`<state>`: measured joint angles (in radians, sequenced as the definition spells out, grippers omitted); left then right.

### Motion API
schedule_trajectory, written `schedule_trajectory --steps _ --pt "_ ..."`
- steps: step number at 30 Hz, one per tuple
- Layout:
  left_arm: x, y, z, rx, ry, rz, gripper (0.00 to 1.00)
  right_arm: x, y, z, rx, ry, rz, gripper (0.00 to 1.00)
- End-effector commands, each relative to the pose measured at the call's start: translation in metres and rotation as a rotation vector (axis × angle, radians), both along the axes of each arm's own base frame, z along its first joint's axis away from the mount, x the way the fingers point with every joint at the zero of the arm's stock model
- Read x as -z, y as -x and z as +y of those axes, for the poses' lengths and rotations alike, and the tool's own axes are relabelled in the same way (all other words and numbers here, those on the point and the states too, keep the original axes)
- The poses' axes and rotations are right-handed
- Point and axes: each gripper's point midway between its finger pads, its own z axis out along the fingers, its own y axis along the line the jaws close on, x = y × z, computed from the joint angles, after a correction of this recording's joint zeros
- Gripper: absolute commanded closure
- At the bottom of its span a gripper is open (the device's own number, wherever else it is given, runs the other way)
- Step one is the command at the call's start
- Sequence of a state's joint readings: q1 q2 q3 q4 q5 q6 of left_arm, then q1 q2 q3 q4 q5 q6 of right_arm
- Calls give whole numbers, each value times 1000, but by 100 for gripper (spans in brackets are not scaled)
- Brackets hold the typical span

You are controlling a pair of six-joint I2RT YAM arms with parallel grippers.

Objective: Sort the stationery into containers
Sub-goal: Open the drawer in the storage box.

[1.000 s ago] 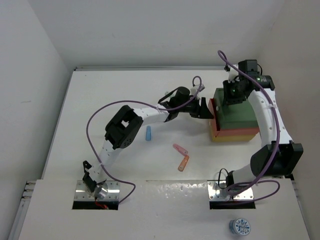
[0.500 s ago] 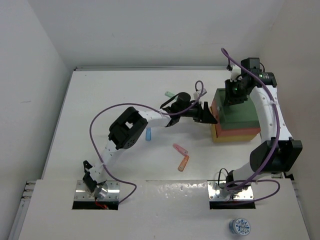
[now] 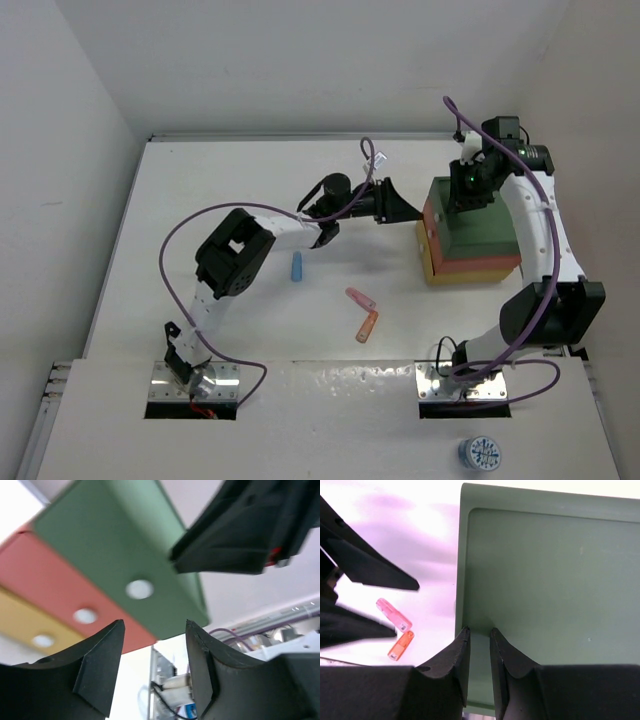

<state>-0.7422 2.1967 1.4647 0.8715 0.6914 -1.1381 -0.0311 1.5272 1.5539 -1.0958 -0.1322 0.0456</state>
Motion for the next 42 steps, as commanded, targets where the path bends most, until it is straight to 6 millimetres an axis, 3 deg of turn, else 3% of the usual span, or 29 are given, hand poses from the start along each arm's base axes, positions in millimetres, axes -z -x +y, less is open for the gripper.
schedule_trajectory --steps 1,12,23,37,42 --pt "-55 18 -11 44 126 -82 41 4 23 6 8 -31 70 78" --pt "-36 16 -37 42 94 -62 40 14 52 5 17 -38 115 78" --pt "-12 6 -46 14 61 -43 41 18 55 3 23 -44 131 78" --pt "-20 0 -54 12 90 -66 44 23 60 2 30 -49 144 78" --pt "-20 6 -59 27 83 -73 46 26 63 3 34 -56 150 78"
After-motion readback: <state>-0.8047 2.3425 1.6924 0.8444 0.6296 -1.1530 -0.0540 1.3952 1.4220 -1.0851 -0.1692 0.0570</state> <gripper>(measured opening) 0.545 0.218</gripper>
